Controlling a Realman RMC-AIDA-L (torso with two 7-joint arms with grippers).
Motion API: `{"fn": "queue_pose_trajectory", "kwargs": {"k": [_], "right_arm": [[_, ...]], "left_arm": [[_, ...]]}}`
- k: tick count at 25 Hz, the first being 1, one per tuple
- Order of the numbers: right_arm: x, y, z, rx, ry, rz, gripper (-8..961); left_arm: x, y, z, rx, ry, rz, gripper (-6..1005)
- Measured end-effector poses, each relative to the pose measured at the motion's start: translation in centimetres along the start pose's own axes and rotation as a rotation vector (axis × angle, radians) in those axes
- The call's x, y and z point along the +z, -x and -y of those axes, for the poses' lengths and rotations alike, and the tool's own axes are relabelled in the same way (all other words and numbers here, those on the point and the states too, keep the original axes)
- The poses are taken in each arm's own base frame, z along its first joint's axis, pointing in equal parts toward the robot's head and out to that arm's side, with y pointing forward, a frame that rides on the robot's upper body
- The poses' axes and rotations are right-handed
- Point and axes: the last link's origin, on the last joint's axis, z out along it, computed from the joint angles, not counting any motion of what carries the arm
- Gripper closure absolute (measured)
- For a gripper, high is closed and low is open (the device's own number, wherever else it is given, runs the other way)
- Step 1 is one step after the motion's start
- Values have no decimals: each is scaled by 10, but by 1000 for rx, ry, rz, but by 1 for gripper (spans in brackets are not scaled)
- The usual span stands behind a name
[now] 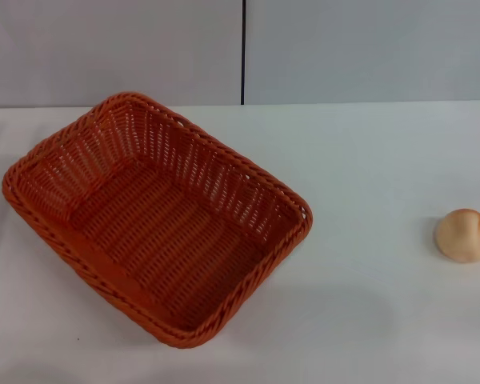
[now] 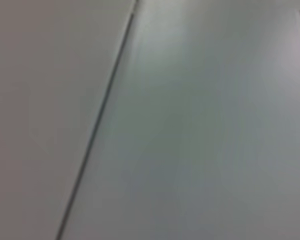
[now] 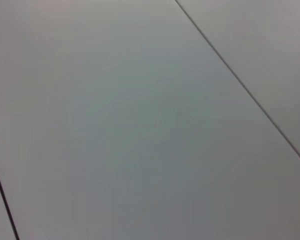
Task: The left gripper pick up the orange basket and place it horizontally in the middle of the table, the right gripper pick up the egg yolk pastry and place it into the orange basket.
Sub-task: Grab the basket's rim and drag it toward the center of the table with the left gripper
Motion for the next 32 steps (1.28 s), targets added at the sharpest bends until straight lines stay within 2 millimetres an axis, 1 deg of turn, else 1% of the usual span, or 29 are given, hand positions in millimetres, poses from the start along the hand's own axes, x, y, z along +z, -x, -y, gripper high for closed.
{"fn": "queue_pose_trajectory", "kwargs": {"k": [3,9,11,12,13,14,17,18,22,23,25,26,27,28,29,31,32], "right_arm": [[3,0,-2,-1,10,1,956],[9,-2,-7,7,42,-8,955],[9,-2,-8,7,47,-11,955],[9,-3,-9,7,52,-15,955],[10,-3,-10,7,56,-17,955],[10,-3,-10,7,59,-20,955],[10,-5,-11,9,61,-27,955],[10,-5,-11,9,61,-27,955],[12,-9,-12,10,66,-53,955],[12,-9,-12,10,66,-53,955],[12,-10,-12,11,61,-60,955],[12,-10,-12,11,61,-60,955],[12,-11,-12,10,63,-68,955],[12,-11,-12,10,63,-68,955],[12,-12,-12,8,67,-74,955],[13,-14,-13,3,78,-91,955],[13,-14,-13,2,80,-98,955]], "left_arm": [[4,-1,-1,-12,51,6,315],[3,0,0,-53,51,23,300],[6,1,6,-129,60,57,295],[12,2,9,-185,93,95,292],[12,2,9,-185,93,95,290],[21,2,10,-231,156,138,287],[34,1,7,-270,275,207,280],[42,-1,5,-287,340,247,277],[63,-3,2,-362,462,373,267],[81,-2,-2,-403,529,500,265],[93,-3,-7,-403,579,598,260],[93,-3,-7,-403,579,598,257],[104,-1,-15,-386,631,705,255],[104,-1,-15,-386,631,705,252],[110,3,-20,-372,655,807,250],[126,6,-28,-324,682,956,245],[131,7,-31,-306,687,999,242]]}}
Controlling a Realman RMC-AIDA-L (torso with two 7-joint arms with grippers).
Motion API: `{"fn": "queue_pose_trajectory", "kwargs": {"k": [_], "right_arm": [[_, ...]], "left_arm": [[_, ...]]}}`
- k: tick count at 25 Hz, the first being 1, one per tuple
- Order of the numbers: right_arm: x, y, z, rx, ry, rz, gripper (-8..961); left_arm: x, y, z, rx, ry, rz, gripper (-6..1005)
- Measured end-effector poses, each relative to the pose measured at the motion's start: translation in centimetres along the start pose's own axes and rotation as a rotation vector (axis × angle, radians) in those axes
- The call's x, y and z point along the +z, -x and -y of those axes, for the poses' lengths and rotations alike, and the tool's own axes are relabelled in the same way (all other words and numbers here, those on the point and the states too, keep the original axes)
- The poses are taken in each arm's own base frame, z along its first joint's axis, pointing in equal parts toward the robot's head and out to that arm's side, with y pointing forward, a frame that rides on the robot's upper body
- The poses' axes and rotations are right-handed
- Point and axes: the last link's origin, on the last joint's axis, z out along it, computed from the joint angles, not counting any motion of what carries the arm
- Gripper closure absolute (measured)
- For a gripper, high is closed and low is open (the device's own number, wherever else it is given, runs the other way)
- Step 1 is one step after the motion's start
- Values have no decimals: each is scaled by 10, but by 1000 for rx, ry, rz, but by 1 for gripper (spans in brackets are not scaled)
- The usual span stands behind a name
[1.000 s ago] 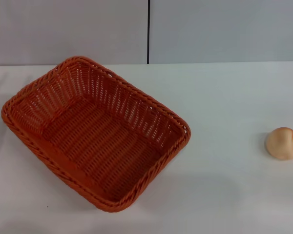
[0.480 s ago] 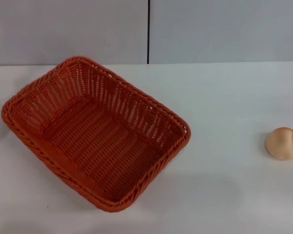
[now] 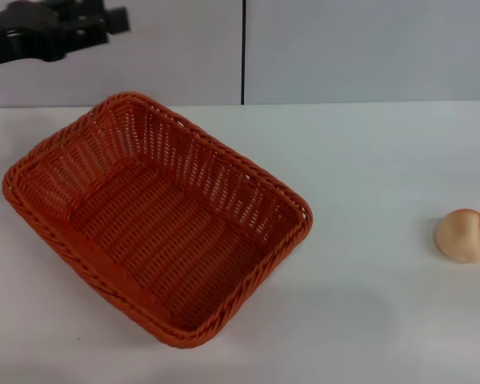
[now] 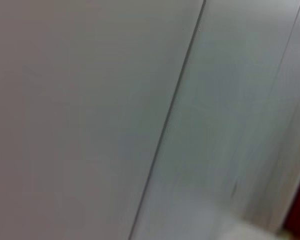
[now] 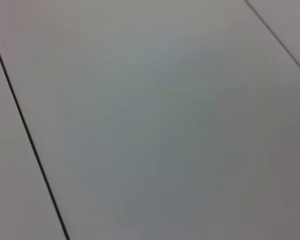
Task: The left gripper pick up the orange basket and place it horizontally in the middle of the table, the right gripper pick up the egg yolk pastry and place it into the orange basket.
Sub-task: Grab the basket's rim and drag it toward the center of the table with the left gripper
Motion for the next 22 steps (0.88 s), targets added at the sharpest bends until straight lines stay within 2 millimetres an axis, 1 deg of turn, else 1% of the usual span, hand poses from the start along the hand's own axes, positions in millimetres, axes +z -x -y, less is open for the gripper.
{"fn": "queue_pose_trajectory", "kwargs": {"k": [2,4,5,6,8,12,18,19,22], "right_arm": [[1,0,0,0,2,-6,955],[4,-2,1,5,0,-22,955],[6,-4,1,10,1,-37,955],[6,-4,1,10,1,-37,954],[7,-6,1,10,5,-54,949],[8,-6,1,0,12,-66,929],[7,-5,4,-3,2,-65,899],[7,-5,4,-2,-3,-62,894],[6,-6,6,2,-23,-67,879]], "left_arm": [[9,-8,0,10,-17,83,237],[11,-10,-1,16,-25,109,232],[18,-16,0,35,-69,197,230],[18,-16,0,35,-69,197,227],[22,-22,1,65,-121,266,222],[22,-24,3,90,-157,303,209],[13,-21,11,84,-203,343,182],[9,-18,13,69,-222,392,183],[7,-16,15,73,-249,440,186]]}}
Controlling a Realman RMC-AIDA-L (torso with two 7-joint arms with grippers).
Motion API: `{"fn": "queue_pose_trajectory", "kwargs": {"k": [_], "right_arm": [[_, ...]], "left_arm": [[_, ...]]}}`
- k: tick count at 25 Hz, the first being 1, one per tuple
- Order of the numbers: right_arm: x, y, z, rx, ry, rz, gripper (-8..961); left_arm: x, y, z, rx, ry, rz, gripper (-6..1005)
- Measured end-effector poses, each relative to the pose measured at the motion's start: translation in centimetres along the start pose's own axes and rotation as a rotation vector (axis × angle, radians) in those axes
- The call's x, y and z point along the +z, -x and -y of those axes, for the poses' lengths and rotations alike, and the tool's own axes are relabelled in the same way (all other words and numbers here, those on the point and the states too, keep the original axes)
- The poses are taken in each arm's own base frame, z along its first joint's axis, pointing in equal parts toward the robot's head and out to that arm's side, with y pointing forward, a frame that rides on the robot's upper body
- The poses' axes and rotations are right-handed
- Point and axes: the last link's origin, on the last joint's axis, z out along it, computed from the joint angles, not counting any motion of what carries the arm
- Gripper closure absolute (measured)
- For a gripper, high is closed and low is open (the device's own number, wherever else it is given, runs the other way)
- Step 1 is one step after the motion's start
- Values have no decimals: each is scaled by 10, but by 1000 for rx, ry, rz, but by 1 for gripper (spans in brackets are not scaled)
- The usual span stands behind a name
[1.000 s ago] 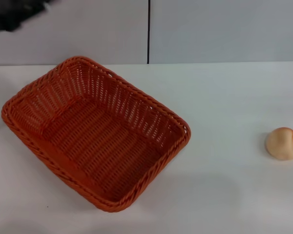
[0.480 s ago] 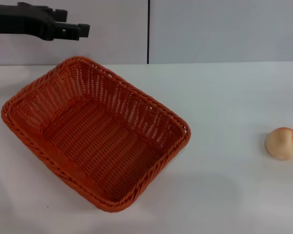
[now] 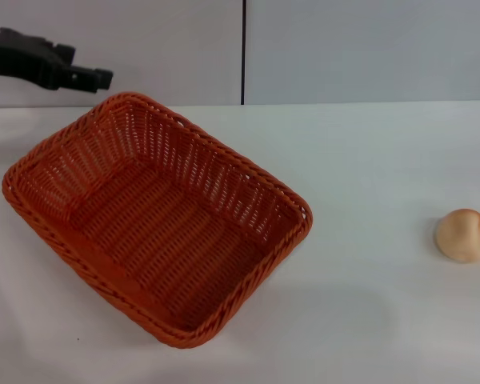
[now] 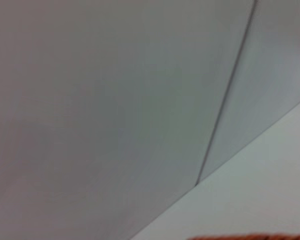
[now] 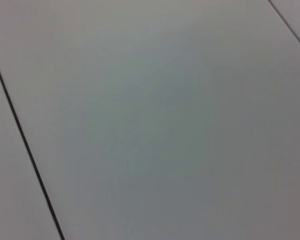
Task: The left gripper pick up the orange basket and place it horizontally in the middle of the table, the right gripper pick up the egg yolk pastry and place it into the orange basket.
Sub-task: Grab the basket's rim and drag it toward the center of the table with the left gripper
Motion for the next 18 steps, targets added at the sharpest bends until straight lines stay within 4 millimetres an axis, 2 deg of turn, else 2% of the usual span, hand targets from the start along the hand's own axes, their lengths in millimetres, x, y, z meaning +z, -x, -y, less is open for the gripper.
{"fn": "queue_pose_trajectory", "kwargs": {"k": [7,11,12,13,17,18], "right_arm": [[1,-4,0,7,-14,-17,844],[1,-5,0,9,-15,-18,674],[0,-5,0,9,-17,-19,632],[-1,-5,1,11,-22,-18,631],[-2,-5,2,13,-31,-16,625],[-2,-5,3,14,-33,-16,624]], "left_arm": [[9,8,5,-5,-65,66,192],[11,8,6,-6,-71,63,196],[18,11,7,-10,-83,67,196],[26,16,7,-15,-83,98,197],[26,16,7,-15,-83,98,201],[36,21,4,-3,-90,150,202]]}}
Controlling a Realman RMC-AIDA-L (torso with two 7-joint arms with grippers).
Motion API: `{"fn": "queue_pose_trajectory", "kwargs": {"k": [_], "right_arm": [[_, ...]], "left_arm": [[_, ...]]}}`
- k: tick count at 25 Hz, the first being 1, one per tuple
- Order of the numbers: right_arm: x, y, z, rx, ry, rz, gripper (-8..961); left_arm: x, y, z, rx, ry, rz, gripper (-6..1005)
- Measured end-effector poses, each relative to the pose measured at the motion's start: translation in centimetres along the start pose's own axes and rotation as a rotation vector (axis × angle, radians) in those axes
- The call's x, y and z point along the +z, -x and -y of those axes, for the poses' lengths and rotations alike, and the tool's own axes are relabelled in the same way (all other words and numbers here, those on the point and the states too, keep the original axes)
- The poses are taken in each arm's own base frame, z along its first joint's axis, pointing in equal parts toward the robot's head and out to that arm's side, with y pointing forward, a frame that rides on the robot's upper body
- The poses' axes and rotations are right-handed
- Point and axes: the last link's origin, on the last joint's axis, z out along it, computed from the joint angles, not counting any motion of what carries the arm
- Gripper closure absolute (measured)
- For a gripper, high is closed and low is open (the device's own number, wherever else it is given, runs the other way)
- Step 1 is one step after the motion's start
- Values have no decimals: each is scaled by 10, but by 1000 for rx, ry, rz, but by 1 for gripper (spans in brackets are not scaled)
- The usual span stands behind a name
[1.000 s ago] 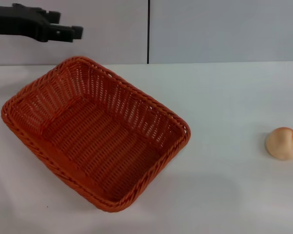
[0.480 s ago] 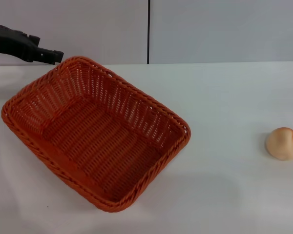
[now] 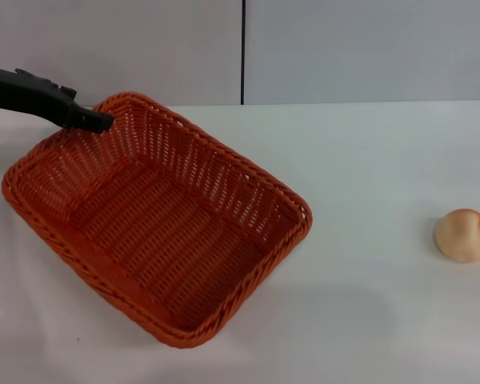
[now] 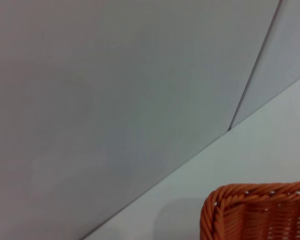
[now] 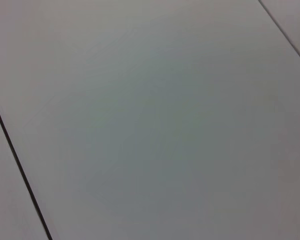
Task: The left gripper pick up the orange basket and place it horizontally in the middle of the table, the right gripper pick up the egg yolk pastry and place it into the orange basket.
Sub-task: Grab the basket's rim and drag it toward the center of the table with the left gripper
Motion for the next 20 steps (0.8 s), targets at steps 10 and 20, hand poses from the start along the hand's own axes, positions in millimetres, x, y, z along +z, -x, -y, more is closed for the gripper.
{"fn": "queue_pose_trajectory", "kwargs": {"k": [10,20], "right_arm": [[0,0,0,11,0,0,614],[3,-2,-3,40,11,-14,604]], "left_arm": [[8,2,0,-3,-20,30,211],[15,4,1,-1,-27,53,220]]}}
